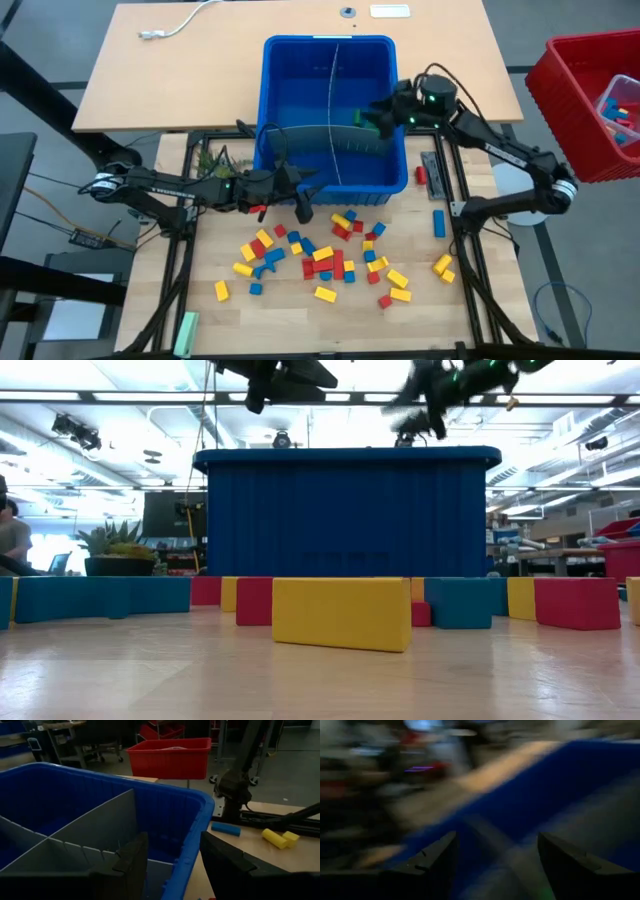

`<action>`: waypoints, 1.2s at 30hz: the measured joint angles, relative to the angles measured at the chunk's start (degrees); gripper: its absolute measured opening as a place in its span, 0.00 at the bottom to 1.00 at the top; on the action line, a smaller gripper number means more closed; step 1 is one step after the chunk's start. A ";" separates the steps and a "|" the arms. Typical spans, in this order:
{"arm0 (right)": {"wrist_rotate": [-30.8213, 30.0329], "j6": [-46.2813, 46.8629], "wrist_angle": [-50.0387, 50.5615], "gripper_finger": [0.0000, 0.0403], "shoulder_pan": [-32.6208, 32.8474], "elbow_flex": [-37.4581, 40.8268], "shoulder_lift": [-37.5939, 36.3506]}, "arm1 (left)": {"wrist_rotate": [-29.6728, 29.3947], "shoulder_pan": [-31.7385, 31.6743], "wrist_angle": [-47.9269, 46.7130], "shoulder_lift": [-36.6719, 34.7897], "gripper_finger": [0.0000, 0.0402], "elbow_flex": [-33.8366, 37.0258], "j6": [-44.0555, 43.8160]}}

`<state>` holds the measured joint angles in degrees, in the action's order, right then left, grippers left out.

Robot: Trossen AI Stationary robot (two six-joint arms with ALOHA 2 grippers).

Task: Sort blocks
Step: Put the green block with the other green blocks into the blue bin

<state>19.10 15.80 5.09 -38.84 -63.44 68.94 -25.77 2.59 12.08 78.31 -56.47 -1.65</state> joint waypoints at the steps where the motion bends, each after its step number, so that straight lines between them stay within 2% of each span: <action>1: 3.87 0.73 -0.82 0.64 2.22 0.00 -0.96 | 0.23 0.00 -0.04 0.01 0.47 0.01 0.00; 3: 7.63 0.66 -1.10 0.64 7.84 -0.09 -2.54 | 0.39 0.00 0.07 0.00 0.47 0.02 0.05; 5: 7.73 -0.90 -0.40 0.63 13.62 -0.09 -3.31 | 0.39 0.00 0.40 0.01 0.47 0.02 0.53; 14: -3.29 -6.48 3.86 0.59 34.04 -0.02 -0.45 | 0.54 0.00 3.97 0.01 0.47 0.02 2.64; 23: -14.24 -7.68 6.58 0.57 44.43 -0.02 3.88 | 0.45 1.55 1.85 0.01 0.47 0.04 2.06; 29: -21.26 -6.68 11.14 0.55 50.22 0.00 5.08 | 0.03 7.28 -3.45 0.01 0.46 0.04 0.80; 36: -27.14 -3.19 11.06 0.53 56.43 -0.04 6.41 | -2.23 15.04 -13.75 0.01 0.42 0.04 -5.07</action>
<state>-8.04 12.60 16.15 17.59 -63.48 75.35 -28.00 17.63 -1.68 78.32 -56.42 -6.72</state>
